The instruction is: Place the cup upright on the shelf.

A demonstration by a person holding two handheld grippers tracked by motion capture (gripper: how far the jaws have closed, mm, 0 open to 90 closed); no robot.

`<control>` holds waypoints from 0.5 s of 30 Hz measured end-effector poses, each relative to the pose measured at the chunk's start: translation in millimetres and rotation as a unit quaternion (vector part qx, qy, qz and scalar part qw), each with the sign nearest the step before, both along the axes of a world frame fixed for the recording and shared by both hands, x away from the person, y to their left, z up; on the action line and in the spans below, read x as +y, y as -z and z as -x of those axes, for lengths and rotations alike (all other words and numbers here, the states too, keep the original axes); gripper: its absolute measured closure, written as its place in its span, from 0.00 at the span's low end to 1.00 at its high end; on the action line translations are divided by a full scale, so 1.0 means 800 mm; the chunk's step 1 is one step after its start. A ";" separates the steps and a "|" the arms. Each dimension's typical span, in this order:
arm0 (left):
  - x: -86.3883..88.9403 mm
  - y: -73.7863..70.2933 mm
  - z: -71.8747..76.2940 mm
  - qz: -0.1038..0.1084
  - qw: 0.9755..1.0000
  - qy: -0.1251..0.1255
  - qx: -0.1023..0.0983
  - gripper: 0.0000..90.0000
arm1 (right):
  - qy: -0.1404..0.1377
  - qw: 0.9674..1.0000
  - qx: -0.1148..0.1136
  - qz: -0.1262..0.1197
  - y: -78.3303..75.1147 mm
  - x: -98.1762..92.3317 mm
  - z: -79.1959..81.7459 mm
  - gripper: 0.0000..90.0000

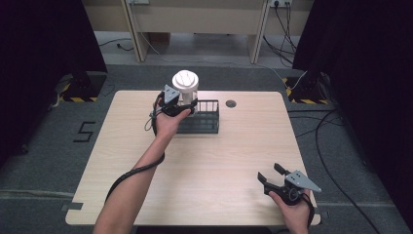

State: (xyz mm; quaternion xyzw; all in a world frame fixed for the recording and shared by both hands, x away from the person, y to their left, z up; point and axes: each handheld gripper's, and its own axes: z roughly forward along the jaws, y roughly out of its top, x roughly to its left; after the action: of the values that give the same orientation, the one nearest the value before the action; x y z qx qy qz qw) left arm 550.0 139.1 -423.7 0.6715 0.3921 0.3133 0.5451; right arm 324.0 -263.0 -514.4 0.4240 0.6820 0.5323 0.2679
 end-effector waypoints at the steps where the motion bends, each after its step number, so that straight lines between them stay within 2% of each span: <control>1: -0.001 0.002 0.000 -0.002 1.000 -0.001 0.002 0.19 | 0.000 1.000 0.000 0.000 0.000 0.000 0.000 0.25; 11: -0.007 0.021 0.001 -0.007 1.000 -0.004 0.017 0.19 | 0.000 1.000 0.000 0.000 0.000 0.000 0.000 0.24; 15: -0.007 0.026 0.001 -0.017 1.000 -0.005 0.022 0.19 | 0.000 1.000 0.000 -0.001 0.000 0.000 -0.001 0.24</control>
State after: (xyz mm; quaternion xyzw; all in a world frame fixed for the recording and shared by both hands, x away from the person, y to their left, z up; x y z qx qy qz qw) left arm 549.4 133.1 -444.3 0.6859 0.4019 0.3075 0.5230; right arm 324.5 -263.2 -514.5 0.4242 0.6816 0.5329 0.2674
